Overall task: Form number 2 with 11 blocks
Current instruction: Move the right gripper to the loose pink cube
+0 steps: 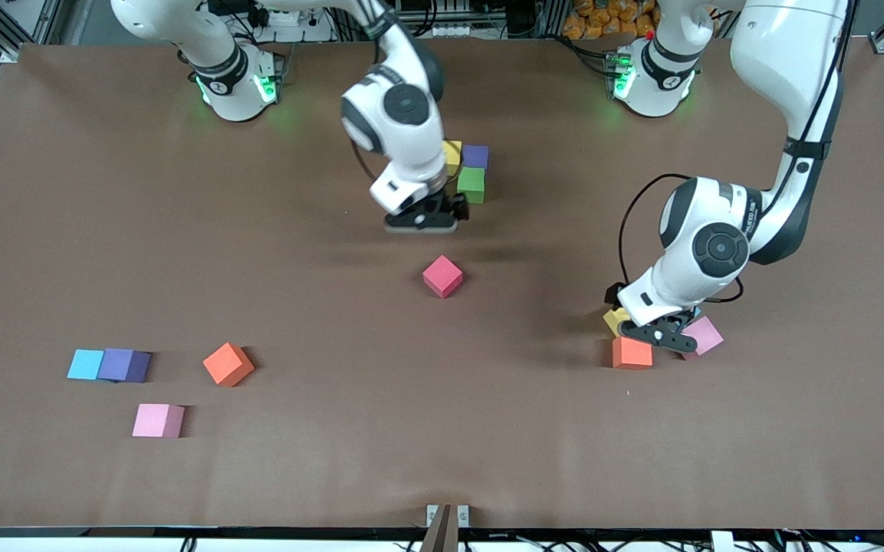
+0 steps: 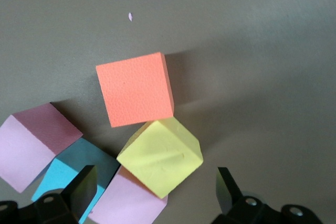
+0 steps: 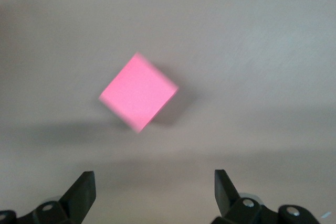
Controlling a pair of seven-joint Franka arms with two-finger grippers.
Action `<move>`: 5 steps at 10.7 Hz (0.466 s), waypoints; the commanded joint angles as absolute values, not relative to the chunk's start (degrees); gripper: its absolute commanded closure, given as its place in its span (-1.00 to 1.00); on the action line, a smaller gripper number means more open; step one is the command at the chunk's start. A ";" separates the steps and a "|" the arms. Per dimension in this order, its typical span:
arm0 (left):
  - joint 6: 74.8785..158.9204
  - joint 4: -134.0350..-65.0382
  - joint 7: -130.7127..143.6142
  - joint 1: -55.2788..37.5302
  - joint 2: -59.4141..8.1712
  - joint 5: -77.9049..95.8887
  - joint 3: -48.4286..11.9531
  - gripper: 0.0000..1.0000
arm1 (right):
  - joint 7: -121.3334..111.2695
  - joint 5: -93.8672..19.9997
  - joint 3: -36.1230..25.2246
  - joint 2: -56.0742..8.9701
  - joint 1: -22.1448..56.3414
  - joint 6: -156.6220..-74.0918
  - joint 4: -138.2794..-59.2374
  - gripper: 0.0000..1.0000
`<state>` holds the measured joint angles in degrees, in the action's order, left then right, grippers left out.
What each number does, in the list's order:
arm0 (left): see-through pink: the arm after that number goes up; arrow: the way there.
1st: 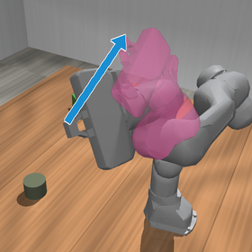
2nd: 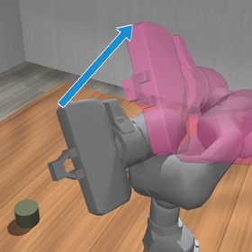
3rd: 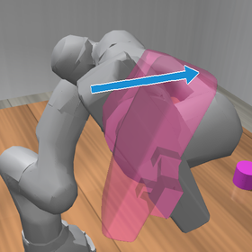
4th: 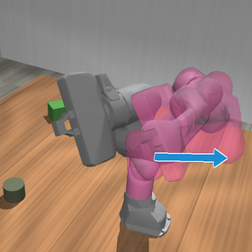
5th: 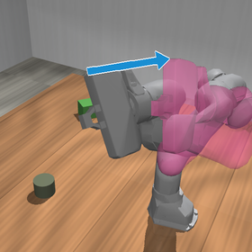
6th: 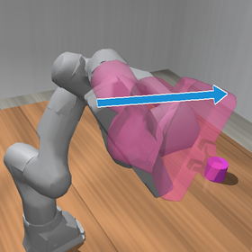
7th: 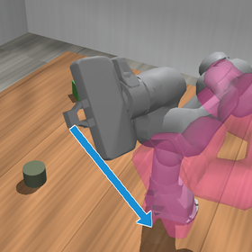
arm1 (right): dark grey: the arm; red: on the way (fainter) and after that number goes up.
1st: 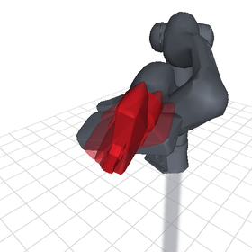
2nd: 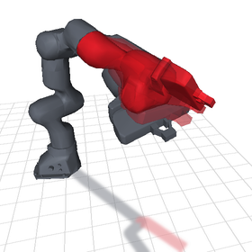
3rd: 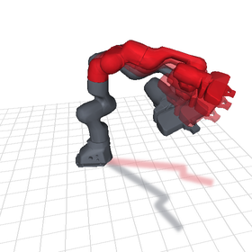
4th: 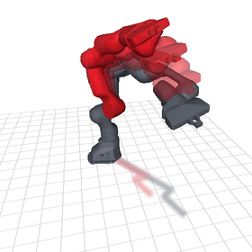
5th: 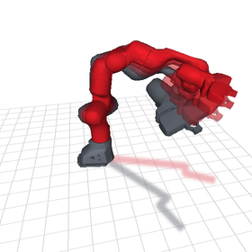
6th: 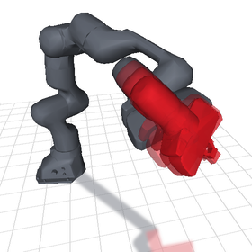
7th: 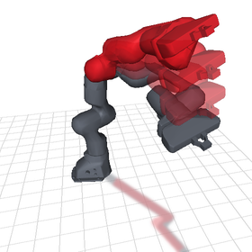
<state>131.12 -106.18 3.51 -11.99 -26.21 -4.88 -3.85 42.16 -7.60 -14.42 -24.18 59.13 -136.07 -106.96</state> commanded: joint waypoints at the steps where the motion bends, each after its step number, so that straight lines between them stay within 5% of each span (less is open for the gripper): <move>1: 130.96 -102.40 4.57 -12.48 -28.47 -3.60 -1.68 -1.00 | 30.64 -7.03 -13.88 -23.11 55.90 -133.43 -107.75 -1.00; 5: 130.96 -99.33 3.95 -12.48 -30.58 -3.78 -0.27 -1.00 | 25.05 2.52 -14.24 -23.81 54.93 -132.02 -107.84 -1.00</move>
